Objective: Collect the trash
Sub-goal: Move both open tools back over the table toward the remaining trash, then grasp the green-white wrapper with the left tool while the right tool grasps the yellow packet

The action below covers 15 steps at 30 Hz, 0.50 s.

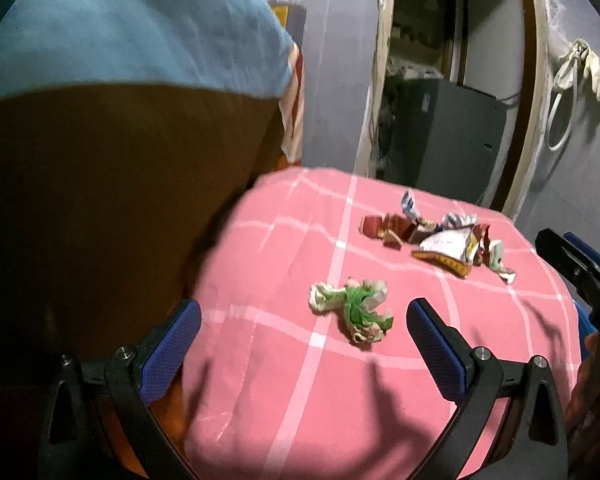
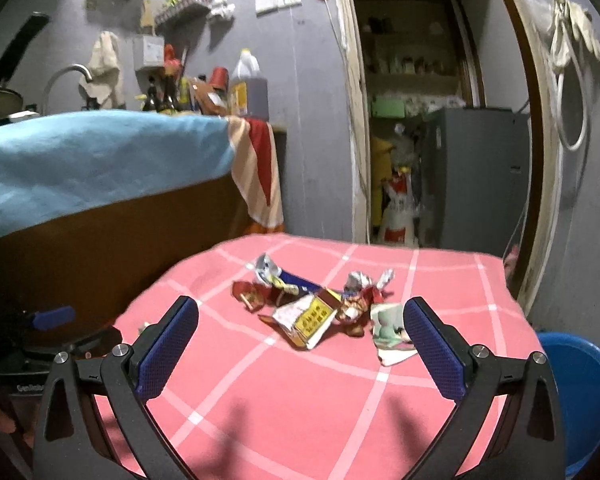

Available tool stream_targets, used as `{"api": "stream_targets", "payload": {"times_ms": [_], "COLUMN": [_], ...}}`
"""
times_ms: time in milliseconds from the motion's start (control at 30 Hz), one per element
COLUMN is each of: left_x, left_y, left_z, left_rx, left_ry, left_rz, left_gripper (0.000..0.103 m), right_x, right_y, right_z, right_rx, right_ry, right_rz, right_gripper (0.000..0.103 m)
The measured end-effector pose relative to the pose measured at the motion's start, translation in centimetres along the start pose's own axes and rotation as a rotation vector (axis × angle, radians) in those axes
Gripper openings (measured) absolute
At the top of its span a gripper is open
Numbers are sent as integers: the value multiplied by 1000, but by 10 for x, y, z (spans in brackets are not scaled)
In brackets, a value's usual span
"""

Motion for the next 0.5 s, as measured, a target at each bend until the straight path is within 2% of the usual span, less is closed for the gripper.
{"api": "stream_targets", "payload": {"times_ms": [100,200,367,500], "left_x": [-2,-3,-5,-3], "left_y": [-1,-3,-8,-14], "left_z": [-5,-11,-21,-29], "left_rx": [-20,-48,-99,-145], "left_ry": [30,57,106,141], "left_rz": [5,8,10,8], "left_gripper": [100,92,72,59], "right_x": [-3,-8,-15,-19], "right_y": [-5,-8,-7,-4], "right_z": [-14,-26,-46,-62], "right_rx": [-6,7,22,24], "right_ry": [66,126,210,261], "right_rz": [-14,-35,-56,-47], "right_gripper": [103,103,102,97]}}
Point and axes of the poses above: each gripper's, at about its wrist camera, not at the fingertips, and z roughly against the way its jaws point, y to its left, x to its top, the point moved 7 cm from there along -z, roughly the way its jaws point, and after that the axes turned 7 degrees about -z, right-handed, at the moved point
